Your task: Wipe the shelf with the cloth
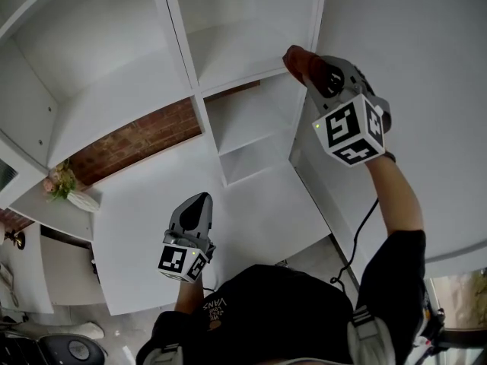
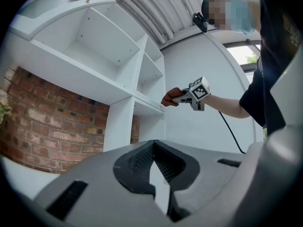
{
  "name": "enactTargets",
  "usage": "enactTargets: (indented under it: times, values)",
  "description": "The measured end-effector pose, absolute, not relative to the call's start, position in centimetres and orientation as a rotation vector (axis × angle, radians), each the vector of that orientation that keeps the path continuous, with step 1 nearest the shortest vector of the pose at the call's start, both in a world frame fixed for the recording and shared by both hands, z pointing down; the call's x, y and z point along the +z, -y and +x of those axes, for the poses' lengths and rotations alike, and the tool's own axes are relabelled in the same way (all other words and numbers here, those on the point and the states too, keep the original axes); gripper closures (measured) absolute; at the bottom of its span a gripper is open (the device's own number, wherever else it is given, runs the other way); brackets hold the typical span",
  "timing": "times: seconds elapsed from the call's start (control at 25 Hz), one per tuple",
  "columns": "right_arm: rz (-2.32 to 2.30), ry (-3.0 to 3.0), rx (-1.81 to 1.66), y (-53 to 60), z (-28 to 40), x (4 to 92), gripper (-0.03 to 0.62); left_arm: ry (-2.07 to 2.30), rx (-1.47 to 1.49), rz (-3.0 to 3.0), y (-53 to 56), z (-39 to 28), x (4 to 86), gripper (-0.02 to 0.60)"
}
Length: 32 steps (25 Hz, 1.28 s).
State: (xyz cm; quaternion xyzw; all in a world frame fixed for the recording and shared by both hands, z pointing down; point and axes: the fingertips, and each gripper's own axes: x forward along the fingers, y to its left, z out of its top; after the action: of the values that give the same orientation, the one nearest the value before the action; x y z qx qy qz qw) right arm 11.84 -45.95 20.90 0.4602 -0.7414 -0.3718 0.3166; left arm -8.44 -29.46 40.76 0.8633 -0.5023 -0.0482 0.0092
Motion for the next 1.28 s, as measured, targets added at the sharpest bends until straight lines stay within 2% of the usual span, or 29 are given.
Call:
enactTargets:
  times: [0.52,1.28]
  values:
    - [1.480,2.324,-0.485,38.4,12.9,32.6,0.499,1.426,-0.107,2.761,28.0,-7.9,41.4,0.575]
    - [1.691,2.352,0.137,26.5,12.8,47.8,0.499,1.288,-0.046,2.739,24.8,-8.0,46.7,0.575]
